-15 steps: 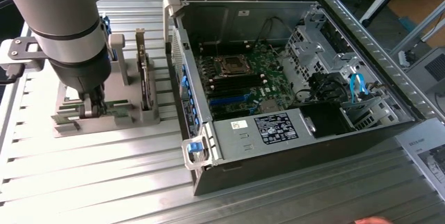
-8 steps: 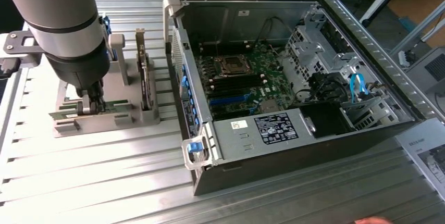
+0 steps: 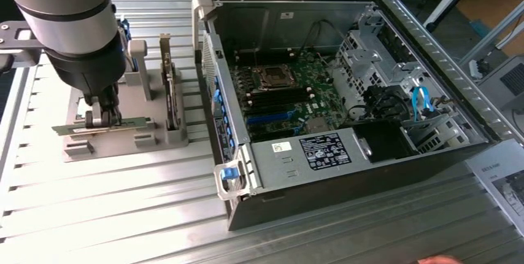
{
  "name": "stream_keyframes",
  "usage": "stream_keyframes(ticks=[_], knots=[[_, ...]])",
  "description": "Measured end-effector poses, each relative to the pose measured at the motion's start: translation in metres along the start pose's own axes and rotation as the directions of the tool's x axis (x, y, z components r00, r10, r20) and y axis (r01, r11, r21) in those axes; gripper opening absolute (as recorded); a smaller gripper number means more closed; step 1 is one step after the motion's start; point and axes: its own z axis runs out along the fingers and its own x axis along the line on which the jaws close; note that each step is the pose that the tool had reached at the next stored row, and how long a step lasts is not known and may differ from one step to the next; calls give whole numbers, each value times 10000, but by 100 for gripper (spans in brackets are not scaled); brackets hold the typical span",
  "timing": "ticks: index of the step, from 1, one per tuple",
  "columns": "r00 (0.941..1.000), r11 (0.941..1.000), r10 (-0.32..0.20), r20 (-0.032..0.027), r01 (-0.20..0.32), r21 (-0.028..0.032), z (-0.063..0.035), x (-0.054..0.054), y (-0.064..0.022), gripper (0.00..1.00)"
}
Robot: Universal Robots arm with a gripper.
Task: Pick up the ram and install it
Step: 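Pick up the ram and move it above insertion slot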
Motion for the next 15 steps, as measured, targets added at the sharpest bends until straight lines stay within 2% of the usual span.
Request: stream_keyframes(ticks=[15], knots=[[10000, 10000, 0, 0, 0, -1, -350, -9, 15, 12]])
